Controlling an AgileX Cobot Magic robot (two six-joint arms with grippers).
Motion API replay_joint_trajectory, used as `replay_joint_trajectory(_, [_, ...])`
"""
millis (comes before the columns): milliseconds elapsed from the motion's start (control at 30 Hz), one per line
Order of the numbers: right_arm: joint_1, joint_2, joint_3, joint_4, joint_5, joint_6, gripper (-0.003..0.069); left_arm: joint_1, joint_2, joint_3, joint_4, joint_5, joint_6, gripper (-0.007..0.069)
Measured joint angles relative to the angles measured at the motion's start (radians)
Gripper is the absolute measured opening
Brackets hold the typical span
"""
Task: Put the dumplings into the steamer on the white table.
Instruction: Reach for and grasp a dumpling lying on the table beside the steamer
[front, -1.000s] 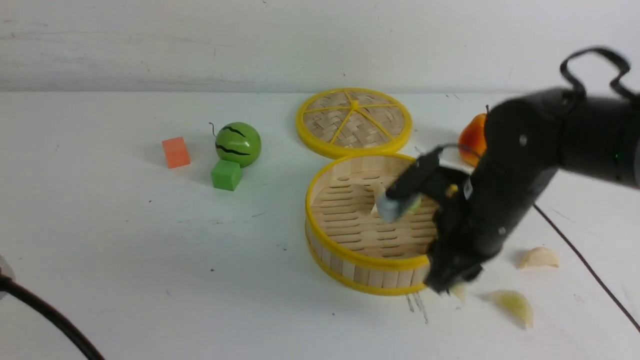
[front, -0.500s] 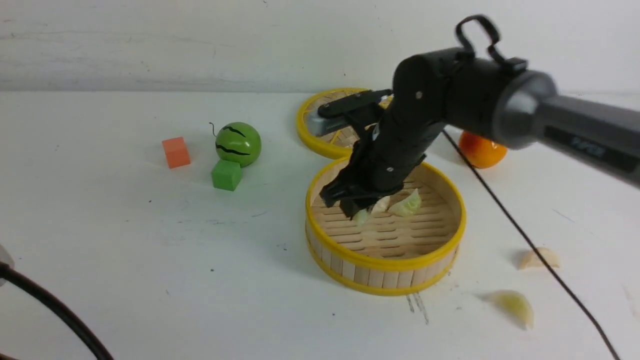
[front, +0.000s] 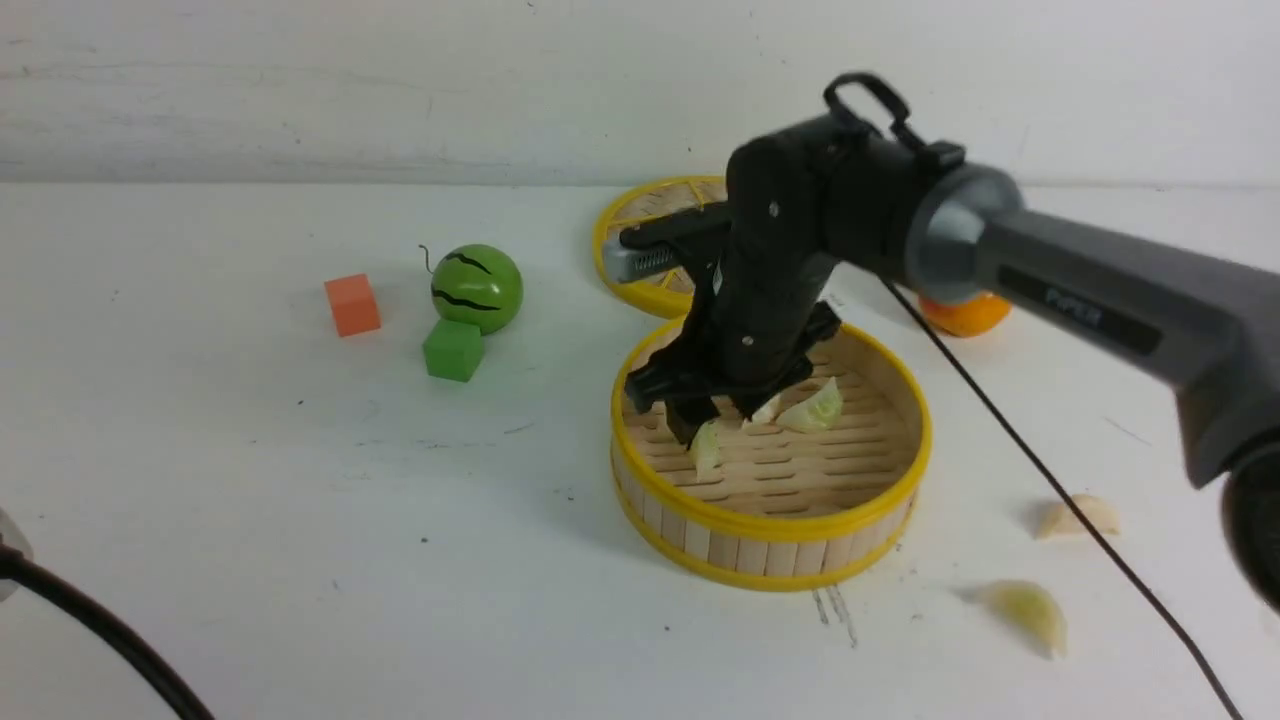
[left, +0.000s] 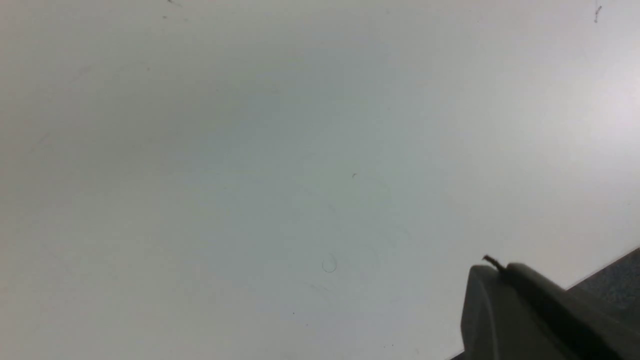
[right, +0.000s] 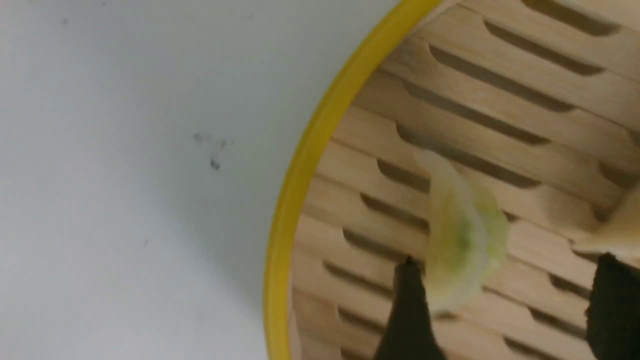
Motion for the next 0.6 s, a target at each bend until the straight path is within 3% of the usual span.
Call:
replay_joint_trajectory(67, [-0.001, -0.077, -0.01, -0.008, 0.118, -0.103, 0.0479, 0.0, 0.0, 0.0, 0.0, 0.0, 0.0, -0.0003])
replay_joint_trajectory(167, [-0.019, -0.163, 0.018, -0.015, 0.164, -0.169, 0.0475, 0.0, 0.0, 0.0, 0.0, 0.0, 0.0, -0.0003])
replay_joint_trajectory(367, [-0.126, -0.362, 0.329, 0.011, 0.173, -0.213, 0.0425, 0.0, 0.0, 0.0, 0.0, 0.006, 0.0, 0.0])
replay_joint_trajectory(600, [-0.238, -0.482, 0.732, -0.029, -0.008, -0.222, 0.0403, 0.0, 0.0, 0.0, 0.0, -0.006, 0.0, 0.0004])
